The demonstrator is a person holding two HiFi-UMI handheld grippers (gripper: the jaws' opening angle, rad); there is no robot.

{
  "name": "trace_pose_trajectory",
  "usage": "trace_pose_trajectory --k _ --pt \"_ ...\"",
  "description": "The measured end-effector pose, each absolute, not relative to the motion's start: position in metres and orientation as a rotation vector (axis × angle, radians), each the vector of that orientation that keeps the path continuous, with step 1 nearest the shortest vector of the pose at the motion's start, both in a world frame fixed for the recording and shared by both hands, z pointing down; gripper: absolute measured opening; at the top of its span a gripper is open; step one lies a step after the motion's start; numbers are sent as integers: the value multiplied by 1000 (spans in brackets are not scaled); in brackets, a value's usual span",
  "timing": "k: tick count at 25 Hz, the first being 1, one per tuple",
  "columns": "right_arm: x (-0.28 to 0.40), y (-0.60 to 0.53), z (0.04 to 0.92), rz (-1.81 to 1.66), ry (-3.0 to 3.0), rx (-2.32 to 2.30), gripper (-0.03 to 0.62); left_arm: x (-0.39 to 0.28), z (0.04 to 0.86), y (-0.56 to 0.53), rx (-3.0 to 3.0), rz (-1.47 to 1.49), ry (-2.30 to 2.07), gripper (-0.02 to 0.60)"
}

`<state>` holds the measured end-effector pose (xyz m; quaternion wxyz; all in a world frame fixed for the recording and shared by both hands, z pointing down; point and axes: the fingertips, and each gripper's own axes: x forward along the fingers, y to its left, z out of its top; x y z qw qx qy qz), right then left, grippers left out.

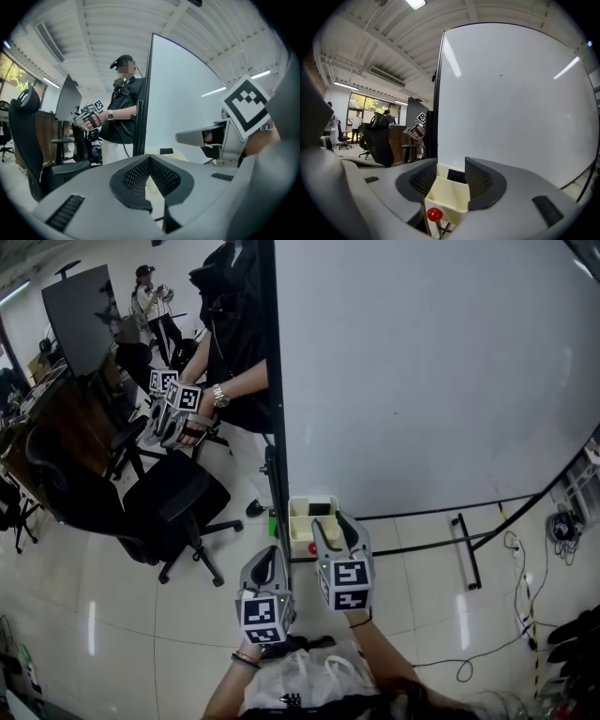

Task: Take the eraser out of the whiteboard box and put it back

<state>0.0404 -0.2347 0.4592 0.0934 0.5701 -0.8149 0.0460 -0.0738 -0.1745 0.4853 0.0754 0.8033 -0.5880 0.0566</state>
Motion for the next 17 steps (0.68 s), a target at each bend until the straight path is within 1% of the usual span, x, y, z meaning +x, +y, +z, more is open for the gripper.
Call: trace_pose_trajectory --k 6,11,17 --pt "26 -215 460 121 -2456 1613 204 -68 474 -183 2423 138 -1776 3" --pt "37 -205 468 141 -2427 1628 189 -62 475 -181 2426 152 -1762 3" --pt "50 -216 443 111 -2446 1697 178 -43 455 -200 2506 116 -1749 3"
